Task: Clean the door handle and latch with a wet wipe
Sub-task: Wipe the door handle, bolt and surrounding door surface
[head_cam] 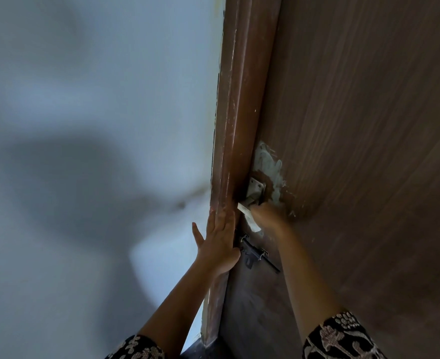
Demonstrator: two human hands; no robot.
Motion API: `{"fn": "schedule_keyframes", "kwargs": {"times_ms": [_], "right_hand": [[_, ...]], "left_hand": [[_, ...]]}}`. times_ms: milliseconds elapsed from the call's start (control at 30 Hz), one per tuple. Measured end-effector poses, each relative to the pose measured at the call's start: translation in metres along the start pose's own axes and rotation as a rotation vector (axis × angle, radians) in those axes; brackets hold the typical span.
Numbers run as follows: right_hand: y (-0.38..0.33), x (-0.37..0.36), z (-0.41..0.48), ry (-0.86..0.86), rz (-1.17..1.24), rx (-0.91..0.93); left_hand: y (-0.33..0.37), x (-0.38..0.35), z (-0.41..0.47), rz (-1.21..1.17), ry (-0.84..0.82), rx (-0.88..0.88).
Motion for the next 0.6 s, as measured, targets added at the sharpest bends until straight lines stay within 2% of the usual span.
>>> {"fn": "schedule_keyframes", "kwargs": {"times_ms": [100, 200, 267, 367, 600], "right_hand": [[0.014, -0.002, 0.000, -0.164, 0.171, -0.128], [0.033, -0.013, 0.004, -0.350, 0.325, -0.204], [0.040, -0.016, 0.010, -0.388, 0.501, -0.204], [0.041, -0.021, 0.012, -0.459, 0.742, -0.180], [0.055, -0.037, 0.010, -0.513, 1.048, -0.037]], "left_hand": [[-0.001, -0.008, 0.004, -0.157, 0.022, 0.018], [0.006, -0.014, 0.007, -0.450, 0.002, 0.018], [0.011, -0.023, 0.011, -0.609, -0.052, 0.014], [0.009, -0.036, 0.019, -0.705, -0.041, 0.056], [0.000, -0.048, 0.038, -1.044, 0.074, 0.145]]}}
Point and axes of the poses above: each hand's wrist, its own z-axis towards the middle knuckle, its own x-axis out of the back of the hand, y = z × x, the point moved 8 cm from there along z, towards the middle knuckle, and after that the axes turned 3 degrees about -x, right-handed, at the moved point
